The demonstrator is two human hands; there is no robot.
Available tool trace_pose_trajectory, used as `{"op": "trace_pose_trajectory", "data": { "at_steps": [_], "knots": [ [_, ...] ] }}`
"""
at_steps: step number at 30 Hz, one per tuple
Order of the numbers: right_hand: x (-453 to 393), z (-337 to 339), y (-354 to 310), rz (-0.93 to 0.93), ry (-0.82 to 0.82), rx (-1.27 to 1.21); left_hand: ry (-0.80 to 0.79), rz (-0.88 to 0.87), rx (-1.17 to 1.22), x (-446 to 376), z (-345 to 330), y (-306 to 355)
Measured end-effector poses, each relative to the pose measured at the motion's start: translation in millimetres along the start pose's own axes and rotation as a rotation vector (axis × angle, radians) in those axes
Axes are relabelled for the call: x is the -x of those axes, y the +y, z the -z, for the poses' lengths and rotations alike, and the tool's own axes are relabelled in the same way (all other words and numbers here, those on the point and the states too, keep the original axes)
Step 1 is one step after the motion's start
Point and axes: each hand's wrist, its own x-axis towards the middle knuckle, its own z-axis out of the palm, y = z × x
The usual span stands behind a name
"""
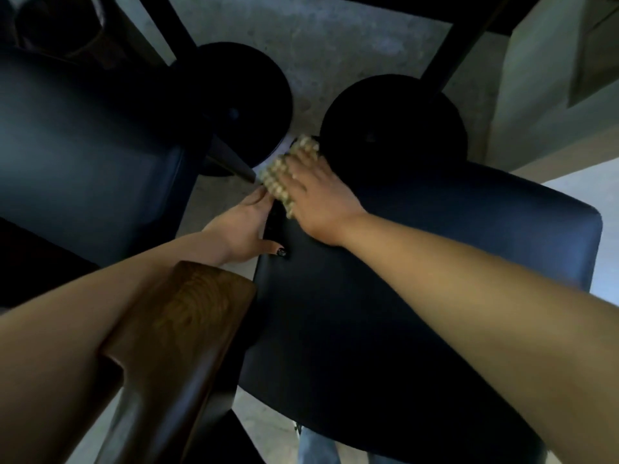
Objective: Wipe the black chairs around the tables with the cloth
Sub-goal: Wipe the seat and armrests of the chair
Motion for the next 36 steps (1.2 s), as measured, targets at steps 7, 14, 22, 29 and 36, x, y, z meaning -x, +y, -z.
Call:
{"op": "trace_pose_trajectory", "data": {
  "at_steps": [7, 14, 22, 29, 36],
  "knots": [
    [-3, 7, 35, -0.028, 0.036, 0.019, -0.065, 0.115, 0.304, 7, -7, -2],
    [-3, 6, 32, -0.433, 0.249, -0.164, -0.015, 0.127, 0.569, 16, -17, 0],
    [89, -35, -36, 0.208, 0.049, -0.187, 0.048, 0.267, 1.182, 32, -48, -9],
    [69, -18, 26, 0.328, -0.038, -0.024, 0.036, 0.273, 1.180, 37, -43, -5],
    [5, 7, 61, -0.489, 0.249, -0.085, 0.092, 0.389, 1.286, 35, -44, 2]
  ]
}}
